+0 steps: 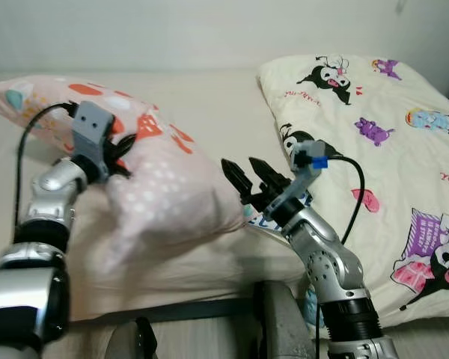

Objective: Clean up the room

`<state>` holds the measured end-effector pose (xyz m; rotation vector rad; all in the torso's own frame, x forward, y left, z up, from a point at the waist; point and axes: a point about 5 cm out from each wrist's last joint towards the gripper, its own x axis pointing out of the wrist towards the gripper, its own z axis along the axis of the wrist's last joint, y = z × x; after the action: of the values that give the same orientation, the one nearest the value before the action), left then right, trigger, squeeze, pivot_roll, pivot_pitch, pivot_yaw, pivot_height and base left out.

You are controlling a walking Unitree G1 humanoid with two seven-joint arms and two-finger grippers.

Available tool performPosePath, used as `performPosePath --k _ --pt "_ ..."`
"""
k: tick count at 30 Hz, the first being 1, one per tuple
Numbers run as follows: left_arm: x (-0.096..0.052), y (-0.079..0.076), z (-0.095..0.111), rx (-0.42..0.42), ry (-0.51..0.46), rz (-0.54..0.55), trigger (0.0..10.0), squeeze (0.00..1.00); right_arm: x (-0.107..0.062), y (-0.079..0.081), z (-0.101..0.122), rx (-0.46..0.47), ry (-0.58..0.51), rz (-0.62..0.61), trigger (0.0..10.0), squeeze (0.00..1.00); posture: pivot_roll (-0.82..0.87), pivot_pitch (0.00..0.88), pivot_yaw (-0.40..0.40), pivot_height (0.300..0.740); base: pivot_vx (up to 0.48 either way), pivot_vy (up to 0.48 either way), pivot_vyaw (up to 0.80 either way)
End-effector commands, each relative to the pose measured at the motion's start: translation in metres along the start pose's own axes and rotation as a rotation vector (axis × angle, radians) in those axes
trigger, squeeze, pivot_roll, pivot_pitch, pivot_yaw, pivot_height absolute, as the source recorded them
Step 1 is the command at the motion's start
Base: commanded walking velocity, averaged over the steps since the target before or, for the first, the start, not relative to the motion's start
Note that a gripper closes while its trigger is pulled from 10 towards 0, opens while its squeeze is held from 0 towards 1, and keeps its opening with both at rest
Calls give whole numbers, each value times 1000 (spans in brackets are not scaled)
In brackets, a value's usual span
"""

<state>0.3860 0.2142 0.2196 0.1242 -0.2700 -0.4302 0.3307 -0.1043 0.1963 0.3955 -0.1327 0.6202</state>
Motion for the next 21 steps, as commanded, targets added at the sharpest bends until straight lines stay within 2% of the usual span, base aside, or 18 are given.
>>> performPosePath --k 1,2,3,4,7,9,15,16,17,21 --pt "6 -19 0 -201 -108 30 0 0 3 -3 1 12 -11 -1 10000 0 -207 74 -4 558 0 0 0" --pt "7 -25 -2 -255 -129 34 0 0 5 -3 1 14 -14 1 10000 0 -208 75 -6 563 0 0 0" --pt "7 -25 -2 -255 -129 34 0 0 5 -3 1 14 -14 1 10000 0 -208 75 -6 563 0 0 0" --pt "9 -31 -3 -297 -145 33 0 0 6 -3 3 14 -21 4 10000 0 -210 73 -7 573 0 0 0" --pt "9 -38 -3 -313 -159 35 0 0 5 -3 5 10 -28 7 10000 0 -206 69 -4 588 0 0 0" --pt "9 -39 -3 -312 -159 35 0 0 5 -4 5 10 -28 7 10000 0 -206 69 -4 593 0 0 0" --pt "9 -30 9 -381 -204 88 0 0 6 -5 5 14 -37 -1 10000 0 -206 67 4 623 0 0 0" --pt "8 -27 12 -399 -212 104 9529 0 7 -5 5 15 -39 -2 10000 0 -206 67 5 628 0 0 0" --pt "7 -25 14 -414 -218 114 10000 0 7 -5 5 16 -40 -4 10000 0 -206 67 5 633 0 0 0" --pt "6 -19 16 -466 -208 156 10000 0 7 -6 5 16 -44 -4 10000 0 -206 64 1 652 0 0 0"
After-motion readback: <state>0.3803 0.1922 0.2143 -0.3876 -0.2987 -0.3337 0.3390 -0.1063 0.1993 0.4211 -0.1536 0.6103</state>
